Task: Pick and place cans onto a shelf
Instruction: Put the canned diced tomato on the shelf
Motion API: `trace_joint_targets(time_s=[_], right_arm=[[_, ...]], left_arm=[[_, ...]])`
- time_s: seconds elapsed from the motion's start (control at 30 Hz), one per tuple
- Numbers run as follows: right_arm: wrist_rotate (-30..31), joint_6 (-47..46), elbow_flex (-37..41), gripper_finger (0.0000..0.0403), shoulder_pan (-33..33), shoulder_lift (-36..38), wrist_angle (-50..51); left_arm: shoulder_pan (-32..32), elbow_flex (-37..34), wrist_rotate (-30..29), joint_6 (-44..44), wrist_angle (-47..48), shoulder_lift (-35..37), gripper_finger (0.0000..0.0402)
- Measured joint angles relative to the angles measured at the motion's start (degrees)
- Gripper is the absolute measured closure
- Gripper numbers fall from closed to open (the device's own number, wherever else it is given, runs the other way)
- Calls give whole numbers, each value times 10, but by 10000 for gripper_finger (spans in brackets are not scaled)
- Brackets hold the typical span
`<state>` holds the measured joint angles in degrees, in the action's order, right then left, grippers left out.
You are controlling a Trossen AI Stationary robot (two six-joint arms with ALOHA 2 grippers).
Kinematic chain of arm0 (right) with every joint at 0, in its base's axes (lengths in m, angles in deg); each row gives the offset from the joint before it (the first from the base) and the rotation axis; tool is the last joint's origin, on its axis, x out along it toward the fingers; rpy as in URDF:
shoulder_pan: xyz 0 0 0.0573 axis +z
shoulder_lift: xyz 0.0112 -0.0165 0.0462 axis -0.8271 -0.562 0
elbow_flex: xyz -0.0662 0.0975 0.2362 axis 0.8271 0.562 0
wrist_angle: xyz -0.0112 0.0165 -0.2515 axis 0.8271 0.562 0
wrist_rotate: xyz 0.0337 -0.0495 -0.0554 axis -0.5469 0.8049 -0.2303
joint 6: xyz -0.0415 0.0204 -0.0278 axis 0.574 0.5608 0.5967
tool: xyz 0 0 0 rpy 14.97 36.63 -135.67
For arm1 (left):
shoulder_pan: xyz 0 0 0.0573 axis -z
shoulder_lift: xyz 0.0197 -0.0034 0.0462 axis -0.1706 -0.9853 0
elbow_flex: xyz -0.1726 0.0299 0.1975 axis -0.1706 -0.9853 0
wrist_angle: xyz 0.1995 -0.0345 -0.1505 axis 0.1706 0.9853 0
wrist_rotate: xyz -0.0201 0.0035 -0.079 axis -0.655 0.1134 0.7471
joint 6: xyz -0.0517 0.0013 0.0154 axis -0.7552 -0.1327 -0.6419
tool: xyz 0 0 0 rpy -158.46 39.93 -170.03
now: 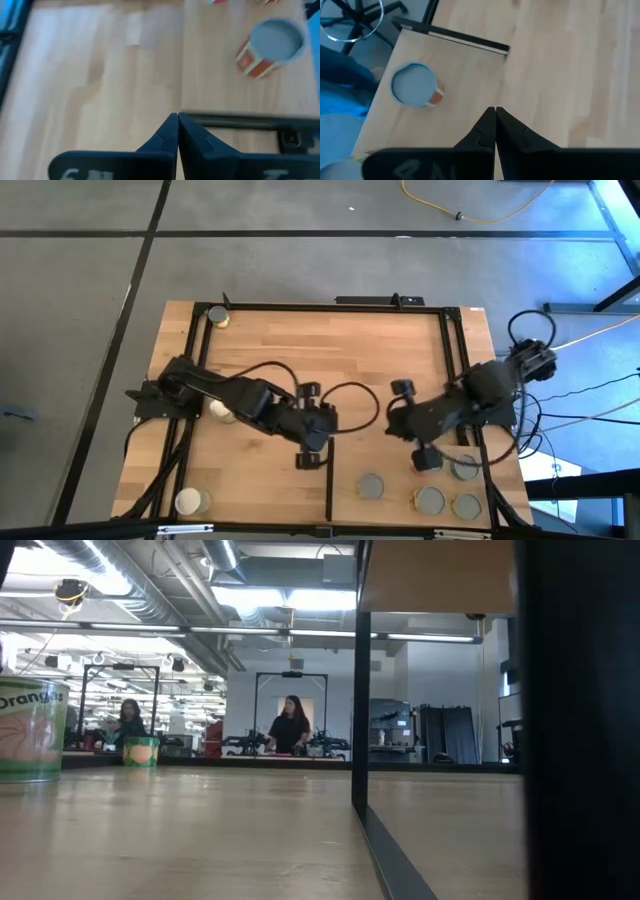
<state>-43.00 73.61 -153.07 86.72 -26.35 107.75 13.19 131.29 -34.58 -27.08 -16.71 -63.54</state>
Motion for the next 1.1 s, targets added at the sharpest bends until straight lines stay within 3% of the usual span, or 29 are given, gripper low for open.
trace_joint_targets(time_s=[0.2,0.57,0.83,1.1], right_arm=[[-21,0,0,395,0,-56,-50],[-87,2,0,395,-2,-146,-121],[-174,4,0,395,-7,-175,-128],[-195,21,0,395,-6,-177,-115]], left_arm=[[28,0,-58,-31,57,36,402],[78,0,-98,-89,135,74,402],[93,-1,-113,-125,161,74,401],[98,-1,-115,-164,164,74,401]])
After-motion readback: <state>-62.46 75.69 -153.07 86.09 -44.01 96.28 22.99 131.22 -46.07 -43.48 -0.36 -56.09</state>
